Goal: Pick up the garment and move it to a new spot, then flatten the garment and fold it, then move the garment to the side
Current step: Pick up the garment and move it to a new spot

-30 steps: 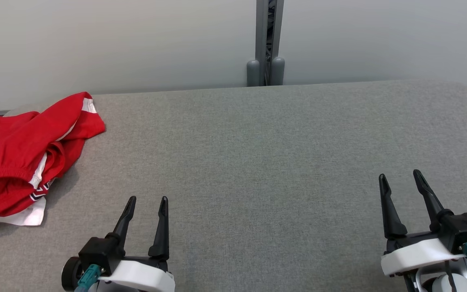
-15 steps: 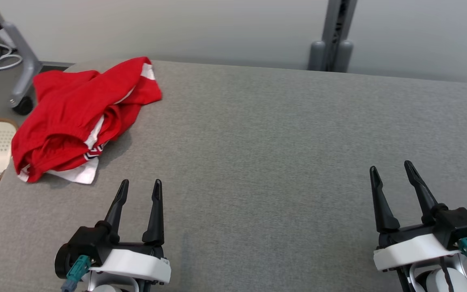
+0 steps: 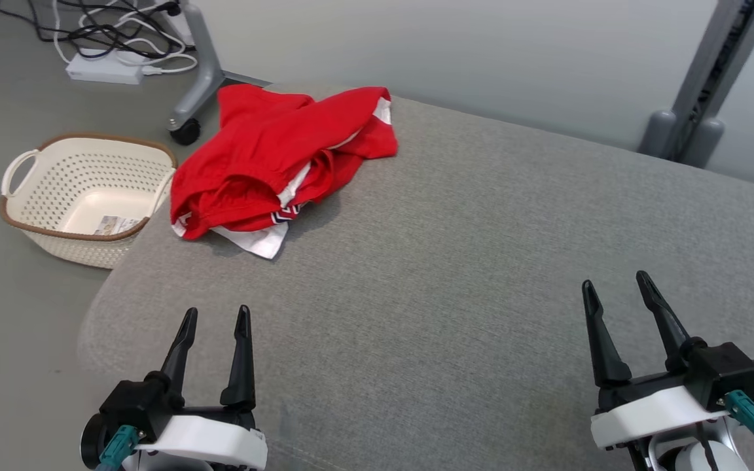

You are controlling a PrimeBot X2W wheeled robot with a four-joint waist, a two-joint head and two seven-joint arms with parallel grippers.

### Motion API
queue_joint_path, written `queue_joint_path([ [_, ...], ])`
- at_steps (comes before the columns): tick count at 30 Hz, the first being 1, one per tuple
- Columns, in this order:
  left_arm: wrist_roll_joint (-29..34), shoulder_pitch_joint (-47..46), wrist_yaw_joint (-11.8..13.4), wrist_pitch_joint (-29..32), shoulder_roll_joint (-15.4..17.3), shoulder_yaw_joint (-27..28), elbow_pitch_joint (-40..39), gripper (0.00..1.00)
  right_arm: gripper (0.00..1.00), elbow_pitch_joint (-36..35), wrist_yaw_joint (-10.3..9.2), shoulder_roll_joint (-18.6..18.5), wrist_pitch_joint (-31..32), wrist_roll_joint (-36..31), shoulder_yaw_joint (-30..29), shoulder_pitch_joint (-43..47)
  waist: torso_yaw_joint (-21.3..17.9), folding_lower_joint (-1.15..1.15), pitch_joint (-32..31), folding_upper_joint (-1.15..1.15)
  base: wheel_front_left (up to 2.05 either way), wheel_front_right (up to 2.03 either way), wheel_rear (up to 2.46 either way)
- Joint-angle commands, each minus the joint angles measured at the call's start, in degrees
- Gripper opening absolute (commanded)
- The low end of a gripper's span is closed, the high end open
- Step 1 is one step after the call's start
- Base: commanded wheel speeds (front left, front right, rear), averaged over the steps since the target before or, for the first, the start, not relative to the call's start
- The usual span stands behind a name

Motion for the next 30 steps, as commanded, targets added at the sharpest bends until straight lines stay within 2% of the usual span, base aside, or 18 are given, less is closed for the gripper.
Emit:
queue_joint_path([
  [1, 0.15, 0.44, -0.1, -0.09, 0.23, 0.3, -0.16, 1.0, 1.0, 0.19, 0.11, -0.37, -0.27, 0.32, 0.25, 0.49, 2.33, 0.0, -1.52, 0.0, 0.0, 0.0, 0.0],
  [8, 0.48, 1.64, -0.46, -0.09, 0.23, 1.46, -0.12, 1.0, 1.0, 0.49, 0.11, -0.38, -0.26, 1.04, 1.31, 1.15, 4.94, 0.0, -2.8, 0.0, 0.0, 0.0, 0.0],
  [30, 0.47, 2.49, 0.01, -0.09, 0.23, 2.49, -0.94, 1.0, 1.0, 1.32, 0.11, -0.38, -0.26, 1.88, 2.99, 0.66, 5.02, 0.0, -3.5, 0.0, 0.0, 0.0, 0.0],
])
